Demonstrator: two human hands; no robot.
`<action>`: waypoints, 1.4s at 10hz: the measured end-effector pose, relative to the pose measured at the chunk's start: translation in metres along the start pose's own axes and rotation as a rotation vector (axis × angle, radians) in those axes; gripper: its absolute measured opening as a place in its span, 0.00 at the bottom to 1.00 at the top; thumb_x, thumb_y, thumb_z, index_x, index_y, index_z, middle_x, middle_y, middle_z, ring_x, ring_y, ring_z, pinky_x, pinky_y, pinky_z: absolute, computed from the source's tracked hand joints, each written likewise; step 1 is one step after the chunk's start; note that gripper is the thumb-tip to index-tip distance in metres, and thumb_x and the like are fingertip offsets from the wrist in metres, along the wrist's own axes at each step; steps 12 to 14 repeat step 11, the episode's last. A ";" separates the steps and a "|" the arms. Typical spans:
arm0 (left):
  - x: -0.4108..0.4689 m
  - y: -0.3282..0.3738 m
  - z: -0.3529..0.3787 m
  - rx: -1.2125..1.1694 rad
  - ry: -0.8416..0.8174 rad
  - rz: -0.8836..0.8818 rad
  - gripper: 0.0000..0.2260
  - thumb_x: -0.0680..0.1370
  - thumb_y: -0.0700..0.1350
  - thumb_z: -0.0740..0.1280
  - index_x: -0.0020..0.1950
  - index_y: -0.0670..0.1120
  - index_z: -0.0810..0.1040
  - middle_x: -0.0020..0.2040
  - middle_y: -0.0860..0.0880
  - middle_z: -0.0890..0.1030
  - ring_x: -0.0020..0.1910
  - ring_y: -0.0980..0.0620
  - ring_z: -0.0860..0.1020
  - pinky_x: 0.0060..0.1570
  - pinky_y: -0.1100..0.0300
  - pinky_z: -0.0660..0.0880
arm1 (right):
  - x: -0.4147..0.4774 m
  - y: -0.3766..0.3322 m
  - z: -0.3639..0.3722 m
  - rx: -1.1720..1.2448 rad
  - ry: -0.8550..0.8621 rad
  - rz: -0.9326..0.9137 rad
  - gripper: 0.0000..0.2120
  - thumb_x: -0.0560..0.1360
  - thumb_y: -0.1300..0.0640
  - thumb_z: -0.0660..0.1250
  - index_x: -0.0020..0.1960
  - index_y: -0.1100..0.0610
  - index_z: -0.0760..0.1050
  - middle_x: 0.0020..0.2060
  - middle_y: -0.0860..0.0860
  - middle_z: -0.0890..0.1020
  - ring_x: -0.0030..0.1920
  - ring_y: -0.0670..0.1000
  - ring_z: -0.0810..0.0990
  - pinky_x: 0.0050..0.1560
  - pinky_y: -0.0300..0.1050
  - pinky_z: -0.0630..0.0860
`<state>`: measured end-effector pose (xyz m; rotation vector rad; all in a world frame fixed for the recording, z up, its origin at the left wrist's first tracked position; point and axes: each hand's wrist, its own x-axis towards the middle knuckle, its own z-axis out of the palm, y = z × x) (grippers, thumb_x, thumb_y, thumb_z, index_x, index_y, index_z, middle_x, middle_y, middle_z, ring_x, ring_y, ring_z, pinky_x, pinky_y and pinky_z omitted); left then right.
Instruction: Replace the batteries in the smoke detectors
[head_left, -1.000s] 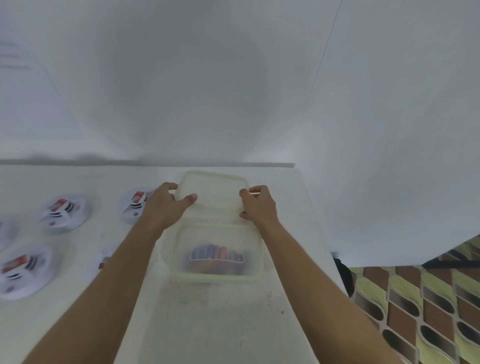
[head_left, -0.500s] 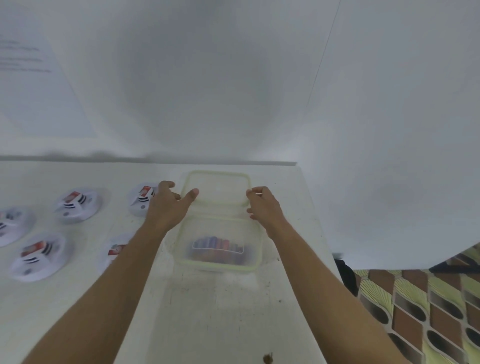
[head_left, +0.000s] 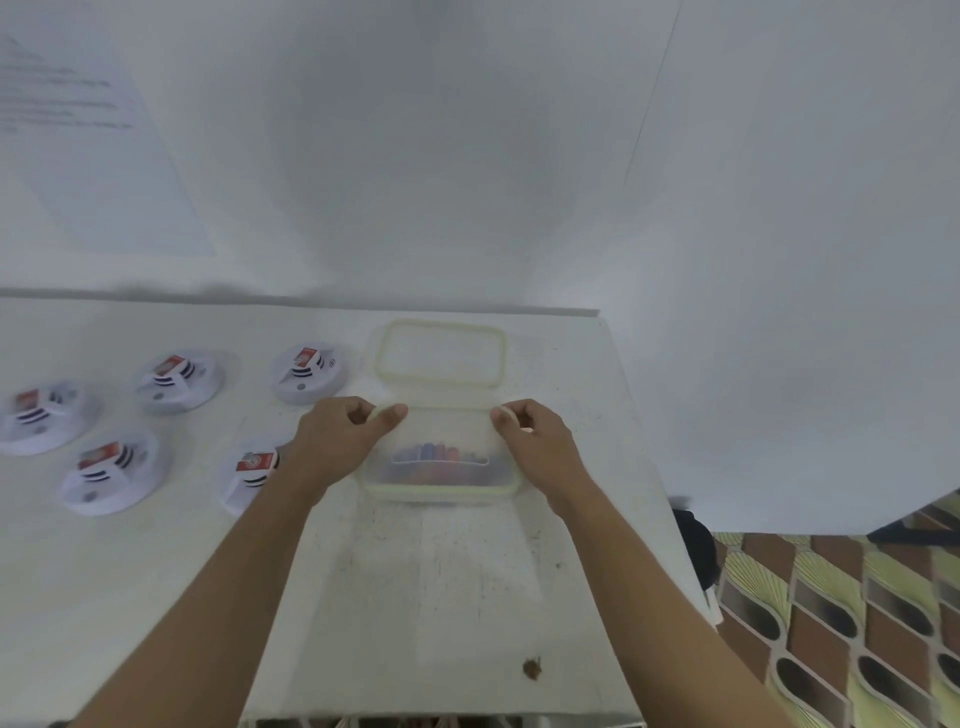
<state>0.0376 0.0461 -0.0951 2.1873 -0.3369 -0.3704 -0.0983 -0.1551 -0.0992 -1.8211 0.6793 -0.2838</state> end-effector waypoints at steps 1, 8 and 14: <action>-0.005 0.000 0.001 -0.009 0.043 -0.007 0.26 0.73 0.64 0.69 0.43 0.39 0.80 0.43 0.40 0.83 0.36 0.51 0.75 0.37 0.57 0.69 | 0.001 -0.002 0.003 -0.033 -0.006 -0.008 0.09 0.81 0.48 0.64 0.54 0.53 0.77 0.47 0.44 0.79 0.45 0.40 0.75 0.42 0.34 0.68; -0.010 0.019 -0.003 -0.011 0.283 0.190 0.19 0.75 0.57 0.71 0.60 0.47 0.80 0.53 0.51 0.82 0.51 0.54 0.78 0.49 0.64 0.71 | -0.003 -0.025 -0.001 -0.009 0.091 -0.094 0.10 0.80 0.53 0.65 0.61 0.53 0.76 0.54 0.44 0.79 0.52 0.46 0.78 0.53 0.40 0.72; -0.043 0.109 -0.052 0.245 0.243 0.906 0.12 0.75 0.54 0.71 0.56 0.52 0.82 0.54 0.58 0.80 0.55 0.60 0.77 0.57 0.59 0.75 | -0.008 -0.109 -0.039 0.057 0.328 -0.611 0.10 0.77 0.58 0.67 0.57 0.51 0.74 0.54 0.45 0.81 0.55 0.44 0.79 0.52 0.33 0.72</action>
